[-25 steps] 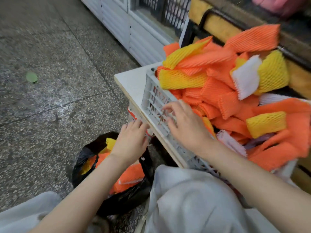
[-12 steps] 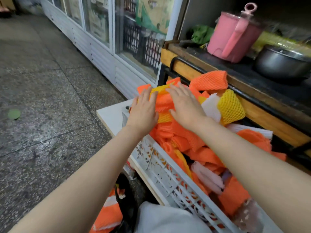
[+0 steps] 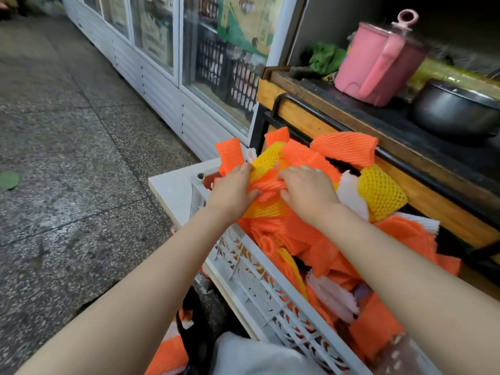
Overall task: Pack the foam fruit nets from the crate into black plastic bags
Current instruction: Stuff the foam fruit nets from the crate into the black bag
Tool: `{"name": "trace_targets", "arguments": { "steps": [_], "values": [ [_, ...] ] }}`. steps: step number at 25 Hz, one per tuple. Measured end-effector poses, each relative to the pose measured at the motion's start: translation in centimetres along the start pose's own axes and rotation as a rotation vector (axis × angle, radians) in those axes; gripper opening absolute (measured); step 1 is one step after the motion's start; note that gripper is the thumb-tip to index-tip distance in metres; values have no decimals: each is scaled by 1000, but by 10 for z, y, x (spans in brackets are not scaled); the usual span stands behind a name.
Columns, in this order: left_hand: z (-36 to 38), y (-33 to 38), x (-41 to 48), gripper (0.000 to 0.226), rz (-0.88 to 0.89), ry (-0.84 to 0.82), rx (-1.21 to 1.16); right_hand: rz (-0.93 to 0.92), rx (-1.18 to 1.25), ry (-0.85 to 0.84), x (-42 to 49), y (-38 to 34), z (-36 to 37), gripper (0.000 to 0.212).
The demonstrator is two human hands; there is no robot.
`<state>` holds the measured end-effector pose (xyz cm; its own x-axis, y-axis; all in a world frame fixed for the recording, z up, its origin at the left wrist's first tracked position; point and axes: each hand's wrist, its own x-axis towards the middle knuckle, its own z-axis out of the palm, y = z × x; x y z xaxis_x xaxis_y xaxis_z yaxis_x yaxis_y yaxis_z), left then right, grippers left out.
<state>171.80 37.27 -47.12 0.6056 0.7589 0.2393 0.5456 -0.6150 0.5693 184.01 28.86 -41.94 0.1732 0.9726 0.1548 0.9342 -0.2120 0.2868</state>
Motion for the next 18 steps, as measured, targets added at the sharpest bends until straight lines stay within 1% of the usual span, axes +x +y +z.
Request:
{"name": "trace_targets", "arguments": {
  "steps": [3, 6, 8, 10, 12, 13, 16, 18],
  "values": [
    [-7, 8, -16, 51, 51, -14, -58, -37, 22, 2, -28, 9, -10, 25],
    [-10, 20, -35, 49, 118, -110, -79, -29, 77, -25, -65, 18, -15, 29],
    [-10, 28, -45, 41, 127, -104, -119, 19, 151, -11, -86, 23, -18, 31],
    [-14, 34, -54, 27, 100, 18, -207, 141, 253, 23, -99, 32, -25, 30],
    [-20, 39, -63, 14, 6, 169, -270, 273, 383, 52, -106, 41, -32, 25],
    [-23, 41, -69, 9, -44, 229, -298, 308, 461, 87, -108, 44, -37, 22],
    [-31, 51, -88, 9, -140, 348, -437, 362, 653, 252, -114, 41, -50, 22],
    [-34, 62, -100, 14, -148, 382, -509, 382, 740, 337, -117, 29, -58, 21]
  ]
}}
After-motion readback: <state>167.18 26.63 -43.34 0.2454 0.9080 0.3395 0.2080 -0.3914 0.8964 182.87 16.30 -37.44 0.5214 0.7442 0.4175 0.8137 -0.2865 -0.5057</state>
